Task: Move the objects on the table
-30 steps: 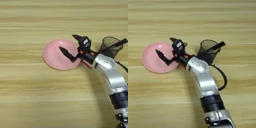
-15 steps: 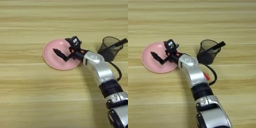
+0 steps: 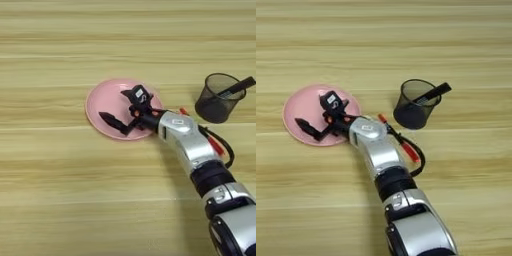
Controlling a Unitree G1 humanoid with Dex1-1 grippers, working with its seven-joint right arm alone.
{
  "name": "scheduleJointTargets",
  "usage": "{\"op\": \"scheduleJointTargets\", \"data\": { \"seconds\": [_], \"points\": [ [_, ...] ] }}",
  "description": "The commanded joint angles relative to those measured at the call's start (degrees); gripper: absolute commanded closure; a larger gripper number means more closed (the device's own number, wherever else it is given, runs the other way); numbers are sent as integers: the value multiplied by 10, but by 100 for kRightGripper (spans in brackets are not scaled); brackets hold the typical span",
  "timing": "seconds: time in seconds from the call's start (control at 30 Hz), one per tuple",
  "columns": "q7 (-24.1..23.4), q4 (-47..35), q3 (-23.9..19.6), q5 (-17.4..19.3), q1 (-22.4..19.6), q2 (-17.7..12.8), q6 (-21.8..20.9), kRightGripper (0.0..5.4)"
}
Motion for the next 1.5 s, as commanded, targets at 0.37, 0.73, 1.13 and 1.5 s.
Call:
{"op": "scheduleJointTargets", "data": {
  "seconds": [0.37,0.73,1.13,1.5],
  "points": [
    [-24,108,-16,-23,-78,3,-60,3],
    [39,-48,3,0,23,-10,52,3],
    [42,-192,11,2,102,-31,124,3],
    [44,-272,12,14,142,-43,155,3]
  ]
}}
